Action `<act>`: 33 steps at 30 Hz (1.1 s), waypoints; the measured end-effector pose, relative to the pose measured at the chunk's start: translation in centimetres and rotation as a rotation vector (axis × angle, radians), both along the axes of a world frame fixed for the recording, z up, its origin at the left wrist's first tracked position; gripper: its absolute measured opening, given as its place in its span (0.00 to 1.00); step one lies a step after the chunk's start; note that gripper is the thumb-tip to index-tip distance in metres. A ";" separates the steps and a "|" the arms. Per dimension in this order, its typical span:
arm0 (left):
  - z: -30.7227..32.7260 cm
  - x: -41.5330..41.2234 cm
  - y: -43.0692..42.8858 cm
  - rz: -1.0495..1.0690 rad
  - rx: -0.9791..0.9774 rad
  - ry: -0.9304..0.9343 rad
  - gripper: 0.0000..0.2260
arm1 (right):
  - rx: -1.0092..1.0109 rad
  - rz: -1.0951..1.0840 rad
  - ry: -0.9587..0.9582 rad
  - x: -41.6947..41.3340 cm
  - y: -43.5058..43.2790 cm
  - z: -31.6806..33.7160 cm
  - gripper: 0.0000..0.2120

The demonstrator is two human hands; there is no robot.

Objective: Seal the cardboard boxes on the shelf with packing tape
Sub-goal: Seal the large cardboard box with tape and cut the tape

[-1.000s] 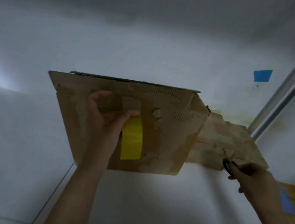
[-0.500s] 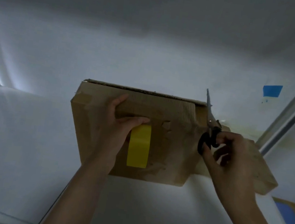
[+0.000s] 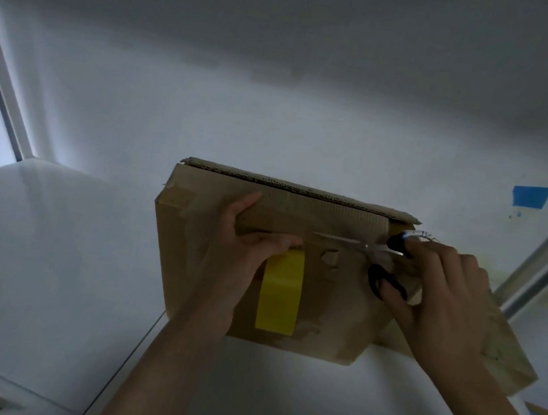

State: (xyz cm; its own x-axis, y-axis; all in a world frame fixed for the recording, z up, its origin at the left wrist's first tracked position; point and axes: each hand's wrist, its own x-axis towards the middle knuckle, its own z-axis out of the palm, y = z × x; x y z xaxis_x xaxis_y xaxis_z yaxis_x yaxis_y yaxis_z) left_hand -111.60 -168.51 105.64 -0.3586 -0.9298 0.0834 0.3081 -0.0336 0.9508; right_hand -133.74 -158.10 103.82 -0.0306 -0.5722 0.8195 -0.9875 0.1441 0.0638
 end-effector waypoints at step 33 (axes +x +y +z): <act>-0.5 0.5 -0.7 0.006 -0.018 -0.201 0.34 | 0.006 -0.018 0.065 4.1 -1.1 1.5 0.09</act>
State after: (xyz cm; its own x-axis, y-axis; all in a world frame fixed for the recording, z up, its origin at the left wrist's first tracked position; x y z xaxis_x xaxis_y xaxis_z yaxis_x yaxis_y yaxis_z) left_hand -111.10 -169.25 105.14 -0.3642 -0.9309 0.0270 0.1119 -0.0149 0.9936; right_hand -129.68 -159.23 105.37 0.0124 -0.5774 0.8164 -0.9786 0.1607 0.1285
